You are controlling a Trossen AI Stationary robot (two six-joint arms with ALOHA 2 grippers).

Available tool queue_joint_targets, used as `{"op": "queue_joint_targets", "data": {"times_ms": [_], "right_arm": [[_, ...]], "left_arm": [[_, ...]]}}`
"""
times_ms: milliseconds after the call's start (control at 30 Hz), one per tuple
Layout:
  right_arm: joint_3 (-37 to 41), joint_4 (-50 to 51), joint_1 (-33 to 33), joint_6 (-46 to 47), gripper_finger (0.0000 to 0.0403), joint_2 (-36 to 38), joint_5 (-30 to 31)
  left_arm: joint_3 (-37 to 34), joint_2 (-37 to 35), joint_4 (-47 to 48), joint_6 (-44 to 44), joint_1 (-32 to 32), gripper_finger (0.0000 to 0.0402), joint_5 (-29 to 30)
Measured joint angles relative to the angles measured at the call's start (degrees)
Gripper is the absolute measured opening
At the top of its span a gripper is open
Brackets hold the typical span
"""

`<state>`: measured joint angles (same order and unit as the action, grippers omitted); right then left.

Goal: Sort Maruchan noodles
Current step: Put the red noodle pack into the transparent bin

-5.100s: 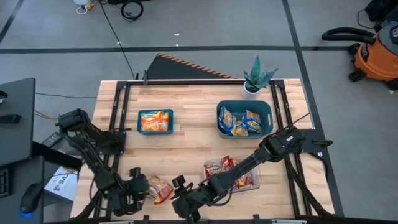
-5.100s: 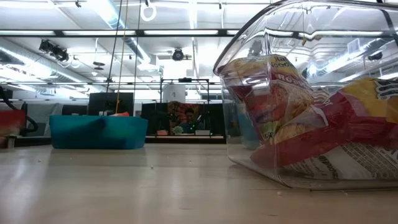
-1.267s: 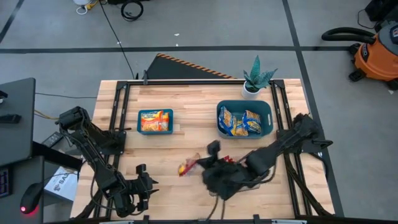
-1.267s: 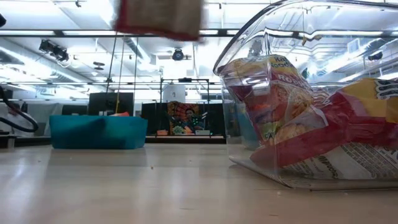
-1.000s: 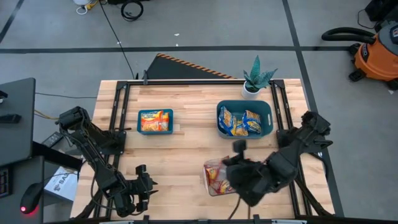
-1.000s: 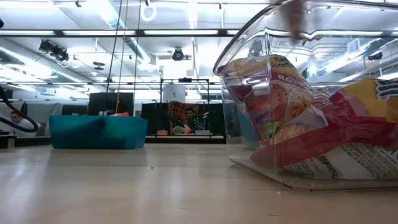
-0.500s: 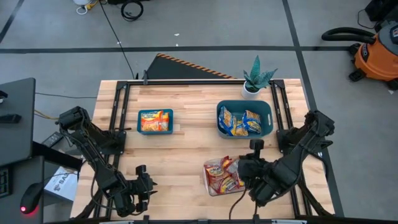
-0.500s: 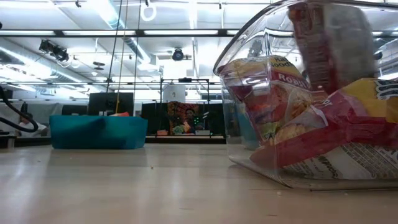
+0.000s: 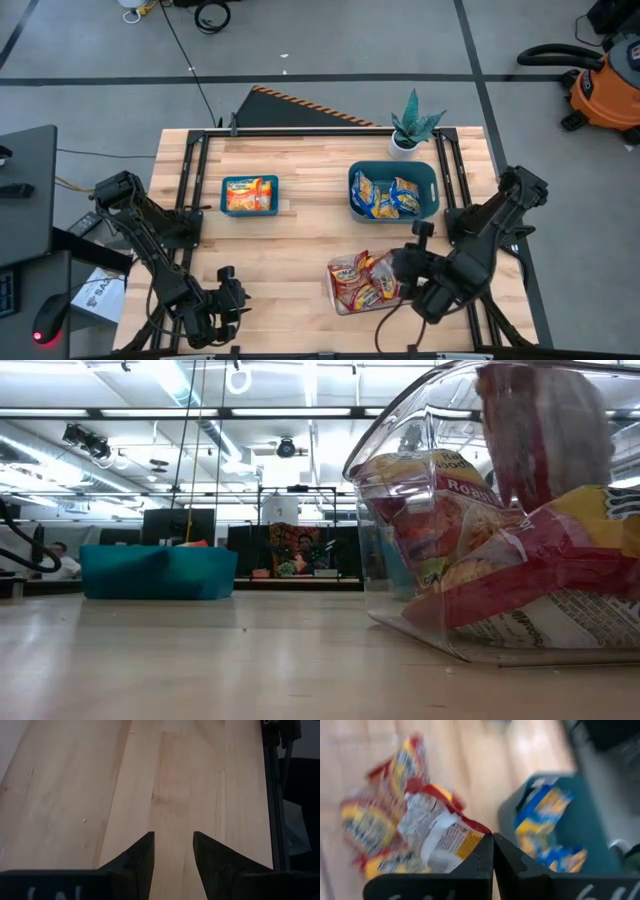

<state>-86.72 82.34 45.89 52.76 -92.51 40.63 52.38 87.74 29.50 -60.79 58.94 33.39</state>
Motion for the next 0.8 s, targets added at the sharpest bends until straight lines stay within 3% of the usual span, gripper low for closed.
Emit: {"op": "queue_joint_targets", "data": {"times_ms": [133, 300, 400, 633, 800], "right_arm": [[-0.5, -0.5, 0.7, 0.1, 0.0009, 0.0, 9.6], [-0.5, -0.9, -1.6, -0.4, 0.0009, 0.0, 12.4], [-0.3, -2.2, -1.9, -1.0, 0.0009, 0.0, 6.9], [6.2, -12.1, 0.0, -1.8, 0.0009, -0.1, -13.4], [8.8, -15.6, 0.3, 0.5, 0.0010, -0.2, -20.7]], "left_arm": [[0.0, 0.0, 0.0, 0.1, 0.0, 0.0141, 0.0], [0.0, 0.0, 0.0, 0.1, -0.3, 0.0141, -0.2], [0.0, 0.0, -0.1, 0.0, -0.3, 0.0141, -0.3], [0.0, 0.0, -0.2, -0.4, -0.2, 0.0141, -0.8], [0.0, 0.0, -0.6, -0.5, -0.2, 0.0141, -0.7]]}}
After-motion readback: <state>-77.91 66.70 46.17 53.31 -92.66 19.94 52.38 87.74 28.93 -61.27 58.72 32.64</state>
